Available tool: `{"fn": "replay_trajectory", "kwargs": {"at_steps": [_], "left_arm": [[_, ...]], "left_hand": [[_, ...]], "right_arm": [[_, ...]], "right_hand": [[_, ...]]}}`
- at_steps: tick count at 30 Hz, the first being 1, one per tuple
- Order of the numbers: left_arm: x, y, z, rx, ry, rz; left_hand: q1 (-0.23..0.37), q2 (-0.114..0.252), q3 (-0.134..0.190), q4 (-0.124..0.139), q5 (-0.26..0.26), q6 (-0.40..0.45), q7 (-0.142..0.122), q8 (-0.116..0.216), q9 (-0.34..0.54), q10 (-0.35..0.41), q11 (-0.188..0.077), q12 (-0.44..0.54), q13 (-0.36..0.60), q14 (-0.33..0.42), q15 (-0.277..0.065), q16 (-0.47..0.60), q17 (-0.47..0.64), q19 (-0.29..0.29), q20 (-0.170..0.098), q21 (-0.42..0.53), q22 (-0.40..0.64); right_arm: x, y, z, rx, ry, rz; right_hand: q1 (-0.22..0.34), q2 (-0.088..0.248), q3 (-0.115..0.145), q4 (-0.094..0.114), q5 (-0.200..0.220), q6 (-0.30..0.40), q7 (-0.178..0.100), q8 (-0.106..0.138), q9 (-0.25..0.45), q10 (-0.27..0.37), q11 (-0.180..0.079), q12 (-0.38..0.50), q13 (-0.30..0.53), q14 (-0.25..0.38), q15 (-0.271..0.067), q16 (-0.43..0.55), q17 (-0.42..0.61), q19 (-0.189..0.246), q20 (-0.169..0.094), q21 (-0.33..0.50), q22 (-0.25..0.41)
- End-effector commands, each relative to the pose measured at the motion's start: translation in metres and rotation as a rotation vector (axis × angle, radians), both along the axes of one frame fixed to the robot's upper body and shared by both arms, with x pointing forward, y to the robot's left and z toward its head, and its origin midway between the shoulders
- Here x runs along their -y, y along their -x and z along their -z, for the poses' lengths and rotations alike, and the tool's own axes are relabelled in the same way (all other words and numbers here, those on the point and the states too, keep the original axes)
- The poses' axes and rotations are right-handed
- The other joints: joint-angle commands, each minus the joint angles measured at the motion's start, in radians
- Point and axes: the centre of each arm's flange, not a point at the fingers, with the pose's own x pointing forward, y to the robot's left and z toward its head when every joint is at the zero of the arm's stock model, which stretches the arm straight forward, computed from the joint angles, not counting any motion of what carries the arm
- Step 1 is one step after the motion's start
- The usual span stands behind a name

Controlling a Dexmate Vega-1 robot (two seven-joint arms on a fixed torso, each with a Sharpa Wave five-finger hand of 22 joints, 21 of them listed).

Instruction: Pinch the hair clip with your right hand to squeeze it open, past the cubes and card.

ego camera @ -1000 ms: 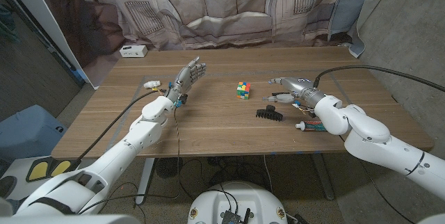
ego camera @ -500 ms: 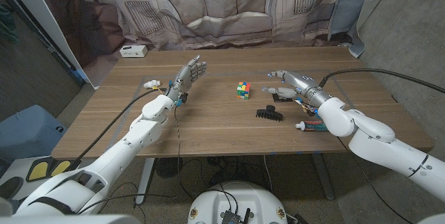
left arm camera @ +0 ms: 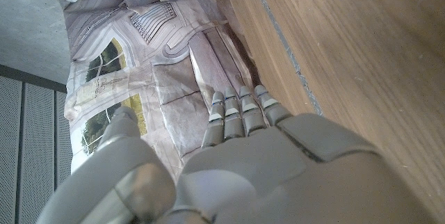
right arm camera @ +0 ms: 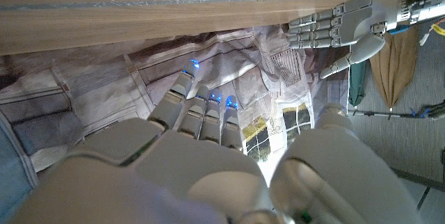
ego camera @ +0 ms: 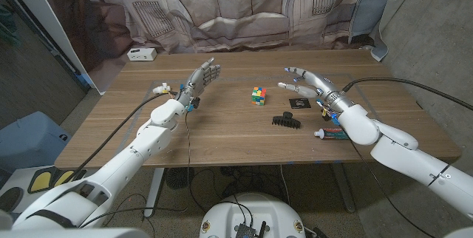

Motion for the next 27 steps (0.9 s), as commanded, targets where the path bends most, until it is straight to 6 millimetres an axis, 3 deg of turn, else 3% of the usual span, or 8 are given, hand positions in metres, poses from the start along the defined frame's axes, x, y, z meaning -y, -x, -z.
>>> {"fn": "replay_trajectory", "kwargs": {"at_steps": [1,5,9,13,27], "left_arm": [[0.007,0.002,-0.011,0.043,-0.01,0.018],[0.009,0.005,-0.004,0.044,0.004,0.034],[0.011,0.012,0.001,0.054,0.035,0.065],[0.01,0.023,-0.006,0.097,-0.003,0.049],[0.023,0.027,0.001,0.111,0.024,0.008]], "left_hand": [[-0.001,0.009,0.004,-0.003,0.0,0.001,0.002,-0.003,0.004,0.005,-0.002,0.0,0.002,0.007,0.0,-0.002,0.002,0.004,-0.008,-0.002,0.005],[-0.002,0.008,0.004,-0.003,-0.001,0.0,0.002,-0.003,0.004,0.004,-0.002,-0.001,0.002,0.007,0.001,-0.002,0.002,0.004,-0.008,-0.002,0.005],[-0.003,0.008,0.004,-0.003,-0.001,-0.001,0.002,-0.003,0.004,0.004,-0.003,-0.001,0.002,0.007,0.002,-0.002,0.002,0.004,-0.007,-0.002,0.005],[-0.002,0.008,0.005,-0.003,0.0,-0.018,-0.003,-0.009,0.003,-0.009,-0.007,-0.006,0.002,-0.003,0.001,-0.006,0.002,0.003,-0.006,-0.003,0.005],[-0.003,0.009,0.005,-0.004,0.0,-0.041,-0.007,-0.013,0.003,-0.027,-0.009,-0.011,0.002,-0.027,0.001,-0.012,0.002,-0.008,-0.01,-0.006,0.005]], "right_arm": [[0.011,-0.001,-0.002,-0.008,-0.224,-0.163],[0.012,-0.005,-0.001,-0.017,-0.27,-0.204],[0.012,-0.01,0.001,-0.006,-0.279,-0.233],[0.016,-0.015,-0.002,-0.015,-0.332,-0.281],[0.051,-0.041,-0.018,-0.1,-0.517,-0.448]], "right_hand": [[-0.001,0.008,0.0,-0.001,-0.004,0.033,0.001,0.01,0.001,-0.007,0.014,-0.005,-0.004,-0.017,0.007,-0.005,-0.004,-0.029,0.0,-0.008,0.0],[-0.004,0.008,-0.001,-0.001,-0.005,0.037,-0.001,0.01,-0.001,-0.014,0.012,-0.006,-0.007,-0.033,0.006,-0.008,-0.007,-0.047,-0.003,-0.01,0.0],[0.005,0.015,0.004,-0.009,-0.005,-0.009,0.004,-0.007,-0.003,-0.029,0.01,-0.01,-0.014,-0.049,0.0,-0.008,-0.016,-0.053,-0.023,-0.004,0.0],[0.013,0.017,0.006,-0.017,-0.004,-0.03,0.012,-0.012,-0.005,-0.053,0.015,-0.015,-0.019,-0.075,0.004,-0.011,-0.023,-0.078,-0.031,-0.008,-0.001],[-0.004,0.013,-0.003,-0.016,-0.003,-0.05,0.032,-0.009,-0.007,-0.108,0.024,-0.02,-0.026,-0.136,0.026,-0.013,-0.032,-0.138,-0.02,-0.013,-0.002]]}}
